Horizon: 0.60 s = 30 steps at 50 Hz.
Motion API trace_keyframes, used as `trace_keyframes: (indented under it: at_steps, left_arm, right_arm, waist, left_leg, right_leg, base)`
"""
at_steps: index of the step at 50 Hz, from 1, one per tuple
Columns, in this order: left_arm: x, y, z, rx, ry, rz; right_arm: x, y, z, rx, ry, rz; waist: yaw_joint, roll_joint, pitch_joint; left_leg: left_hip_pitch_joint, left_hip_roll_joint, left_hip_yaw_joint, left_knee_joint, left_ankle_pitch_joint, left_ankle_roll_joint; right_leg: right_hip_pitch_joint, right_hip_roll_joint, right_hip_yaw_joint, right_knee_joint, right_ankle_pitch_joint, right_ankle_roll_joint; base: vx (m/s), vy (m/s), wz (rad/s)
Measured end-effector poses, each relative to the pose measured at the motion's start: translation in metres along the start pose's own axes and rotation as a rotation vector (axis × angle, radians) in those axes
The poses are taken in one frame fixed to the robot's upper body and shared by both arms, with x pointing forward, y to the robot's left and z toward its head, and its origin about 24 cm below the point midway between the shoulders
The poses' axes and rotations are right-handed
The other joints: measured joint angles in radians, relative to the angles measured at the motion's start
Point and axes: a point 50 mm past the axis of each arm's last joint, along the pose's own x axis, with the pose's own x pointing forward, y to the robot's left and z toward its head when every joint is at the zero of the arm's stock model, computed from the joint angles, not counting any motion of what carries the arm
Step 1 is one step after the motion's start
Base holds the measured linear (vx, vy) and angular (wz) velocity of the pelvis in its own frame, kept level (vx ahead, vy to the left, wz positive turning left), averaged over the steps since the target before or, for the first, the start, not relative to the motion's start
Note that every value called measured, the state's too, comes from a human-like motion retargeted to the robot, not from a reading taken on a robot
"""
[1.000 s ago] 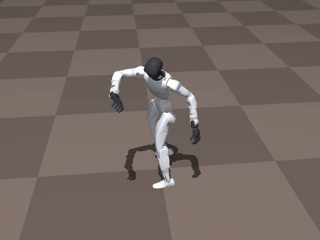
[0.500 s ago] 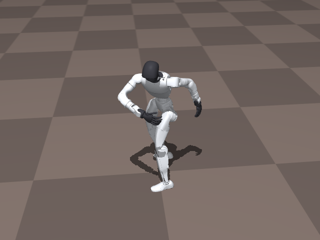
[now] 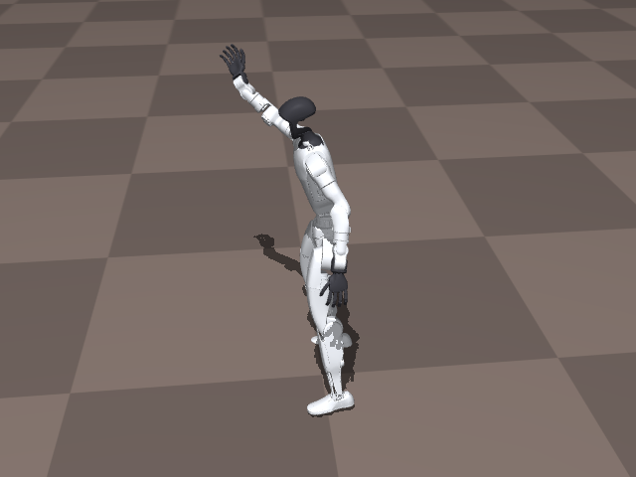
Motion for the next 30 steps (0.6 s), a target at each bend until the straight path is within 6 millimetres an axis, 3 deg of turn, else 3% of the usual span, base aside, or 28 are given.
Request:
trace_keyframes:
  at_steps: [3, 7, 10, 13, 16, 19, 21, 23, 25, 27, 30]
  left_arm:
    - [0.006, 0.003, 0.024, 0.003, -0.06, -0.017]
    - [0.01, 0.011, 0.058, -0.077, -0.152, 0.019]
    - [0.01, 0.012, 0.079, -0.147, -0.216, 0.016]
    - [0.009, 0.01, 0.098, -0.206, -0.28, -0.002]
    - [0.005, 0.021, 0.113, -0.201, -0.354, -0.006]
    - [0.0, 0.023, 0.131, -0.206, -0.431, -0.019]
    - [-0.004, 0.022, 0.142, -0.193, -0.48, -0.033]
    - [-0.008, 0.018, 0.152, -0.177, -0.526, -0.047]
    - [-0.012, 0.012, 0.152, -0.097, -0.561, -0.084]
    - [-0.017, 0.008, 0.164, -0.15, -0.597, -0.088]
    - [-0.022, -0.001, 0.166, -0.13, -0.624, -0.127]
  right_arm:
    - [-0.01, 0.016, -0.002, -0.172, -0.08, 0.205]
    - [-0.021, 0.012, -0.016, -0.459, -0.203, 0.233]
    - [-0.035, 0.008, -0.038, -0.655, -0.256, 0.348]
    - [-0.051, -0.01, -0.069, -0.808, -0.234, 0.451]
    - [-0.073, -0.073, -0.119, -0.938, -0.073, 0.48]
    - [-0.094, -0.157, -0.154, -1.083, 0.133, 0.393]
    - [-0.112, -0.224, -0.165, -1.177, 0.288, 0.263]
    - [-0.133, -0.291, -0.166, -1.249, 0.449, 0.083]
    - [-0.16, -0.361, -0.152, -1.321, 0.608, -0.116]
    - [-0.185, -0.404, -0.141, -1.368, 0.752, -0.311]
    - [-0.223, -0.461, -0.113, -1.468, 0.941, -0.537]
  waist:
    - [-0.081, 0.053, 0.002]
    - [-0.19, 0.118, 0.021]
    - [-0.281, 0.166, 0.046]
    - [-0.376, 0.208, 0.077]
    - [-0.441, 0.206, 0.093]
    - [-0.478, 0.21, 0.12]
    - [-0.49, 0.208, 0.142]
    - [-0.493, 0.204, 0.169]
    - [-0.497, 0.186, 0.179]
    - [-0.488, 0.187, 0.231]
    - [-0.475, 0.163, 0.272]
  left_leg:
    - [0.041, 0.015, 0.049, 0.007, -0.008, 0.005]
    - [0.088, 0.029, 0.11, 0.015, -0.017, 0.002]
    - [0.105, 0.037, 0.145, 0.03, -0.027, 0.002]
    - [0.105, 0.042, 0.175, 0.048, -0.034, 0.004]
    - [0.086, 0.043, 0.205, 0.076, -0.049, 0.011]
    - [0.087, 0.035, 0.242, 0.05, -0.028, 0.013]
    - [0.087, 0.028, 0.27, 0.038, -0.021, 0.015]
    - [0.087, 0.019, 0.298, 0.027, -0.016, 0.017]
    - [0.045, 0.021, 0.322, 0.123, -0.087, 0.037]
    - [0.061, 0.005, 0.347, 0.052, -0.031, 0.023]
    - [0.033, -0.012, 0.382, 0.071, -0.038, 0.031]
  right_leg:
    - [0.007, 0.021, 0.045, -0.004, -0.004, -0.015]
    - [0.015, 0.043, 0.098, -0.008, -0.005, -0.024]
    - [0.013, 0.057, 0.132, -0.011, -0.004, -0.027]
    - [0.002, 0.067, 0.161, -0.021, 0.004, -0.028]
    - [-0.022, 0.071, 0.189, -0.031, 0.013, -0.024]
    - [-0.04, 0.079, 0.223, -0.077, 0.044, -0.025]
    - [-0.051, 0.08, 0.245, -0.105, 0.065, -0.021]
    - [-0.063, 0.08, 0.268, -0.134, 0.089, -0.016]
    - [-0.097, 0.062, 0.275, -0.093, 0.073, 0.017]
    - [-0.102, 0.073, 0.316, -0.171, 0.132, -0.003]
    - [-0.139, 0.06, 0.352, -0.198, 0.169, 0.003]
  base:
    - [0.03, -0.06, -0.82]
    - [0.01, -0.03, -0.71]
    - [-0.02, 0.0, -0.59]
    - [-0.04, 0.02, -0.52]
    - [-0.05, 0.04, -0.5]
    - [-0.08, 0.05, -0.6]
    - [-0.1, 0.08, -0.63]
    - [-0.11, 0.1, -0.61]
    - [-0.11, 0.13, -0.52]
    - [-0.19, 0.11, -0.79]
    - [-0.19, 0.14, -0.61]
